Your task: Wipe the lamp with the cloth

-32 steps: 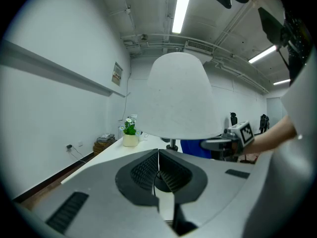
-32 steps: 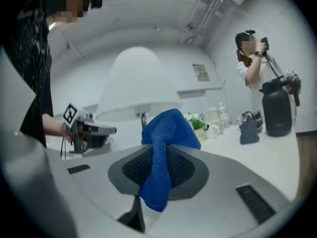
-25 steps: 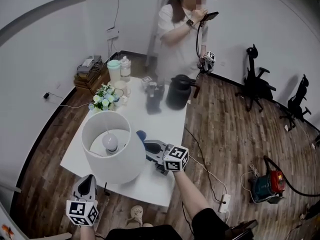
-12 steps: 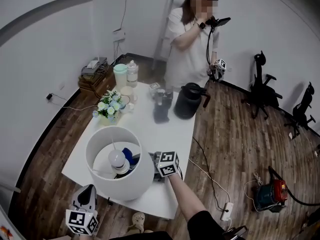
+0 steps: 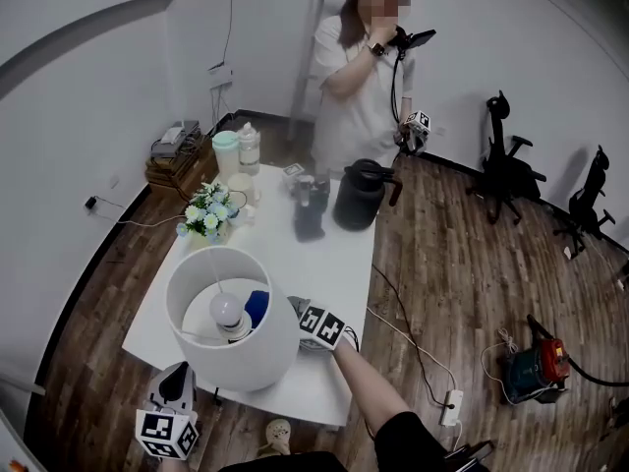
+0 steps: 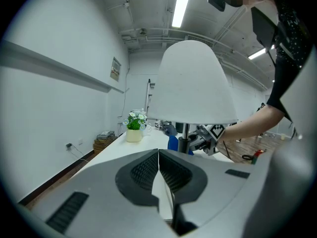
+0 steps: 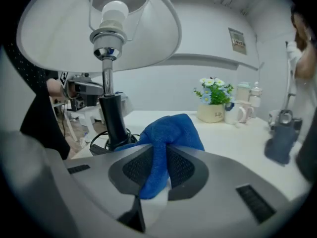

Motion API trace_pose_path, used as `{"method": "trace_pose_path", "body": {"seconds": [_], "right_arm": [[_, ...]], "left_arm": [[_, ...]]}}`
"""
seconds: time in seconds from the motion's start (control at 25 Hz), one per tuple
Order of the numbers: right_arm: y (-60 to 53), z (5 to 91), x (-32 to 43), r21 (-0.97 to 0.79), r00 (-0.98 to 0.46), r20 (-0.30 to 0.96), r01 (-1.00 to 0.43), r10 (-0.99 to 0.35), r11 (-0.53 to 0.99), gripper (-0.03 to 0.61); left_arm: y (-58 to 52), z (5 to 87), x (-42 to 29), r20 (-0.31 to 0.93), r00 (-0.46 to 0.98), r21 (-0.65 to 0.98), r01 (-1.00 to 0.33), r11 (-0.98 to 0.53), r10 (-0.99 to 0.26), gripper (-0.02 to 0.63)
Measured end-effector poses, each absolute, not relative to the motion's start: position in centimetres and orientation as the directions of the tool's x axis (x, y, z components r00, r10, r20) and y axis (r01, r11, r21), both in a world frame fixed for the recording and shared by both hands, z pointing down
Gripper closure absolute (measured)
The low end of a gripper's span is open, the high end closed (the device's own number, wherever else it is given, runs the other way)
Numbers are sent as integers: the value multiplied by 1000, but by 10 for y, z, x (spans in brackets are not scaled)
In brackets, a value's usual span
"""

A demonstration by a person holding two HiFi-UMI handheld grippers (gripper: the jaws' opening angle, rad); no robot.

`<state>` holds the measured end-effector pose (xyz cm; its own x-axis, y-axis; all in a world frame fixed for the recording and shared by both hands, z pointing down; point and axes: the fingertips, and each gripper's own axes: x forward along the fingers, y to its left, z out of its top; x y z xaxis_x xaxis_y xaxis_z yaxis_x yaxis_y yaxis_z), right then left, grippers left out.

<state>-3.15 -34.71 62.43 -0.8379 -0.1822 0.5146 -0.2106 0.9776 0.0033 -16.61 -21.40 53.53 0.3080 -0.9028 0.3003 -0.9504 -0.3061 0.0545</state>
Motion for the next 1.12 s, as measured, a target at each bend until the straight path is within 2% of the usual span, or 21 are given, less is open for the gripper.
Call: {"method": "trace_pose_path", "body": {"seconds": [0.12,0.24,0.36,0.52,0.6,0.72,0.84,1.12], "right_arm": [[-364,604,6,75,-778,498,-402,-383,913,503],[-365,549,58,57,-748,360,-580,-558,813,503],[-345,490,105,70,-699,238,-680,-675,729,503],[-292,431,139,55,-636,62,-767,-769,639,503],[-256,414,137,19,-639,-24,-769,-769,639,503],[-204,407,118,59,-645,-106,-764,-757,642,503],[-167,421,106,33,-598,-119,-801,-793,598,503],[-124,457,96,-40,-523,8,-852,-852,523,503]], "left_arm": [[-214,527,-165,275,316,51,-948,-315,-908,601],[-211,520,-166,249,313,49,-949,-311,-917,601],[-209,518,-162,231,318,66,-948,-311,-920,601],[-202,509,-149,172,337,75,-941,-329,-926,603],[-194,501,-137,138,356,87,-934,-346,-924,602],[-178,491,-113,121,387,85,-921,-379,-914,601],[-157,484,-95,104,402,48,-915,-400,-909,601],[-116,476,-71,99,418,44,-908,-416,-903,601]]}}
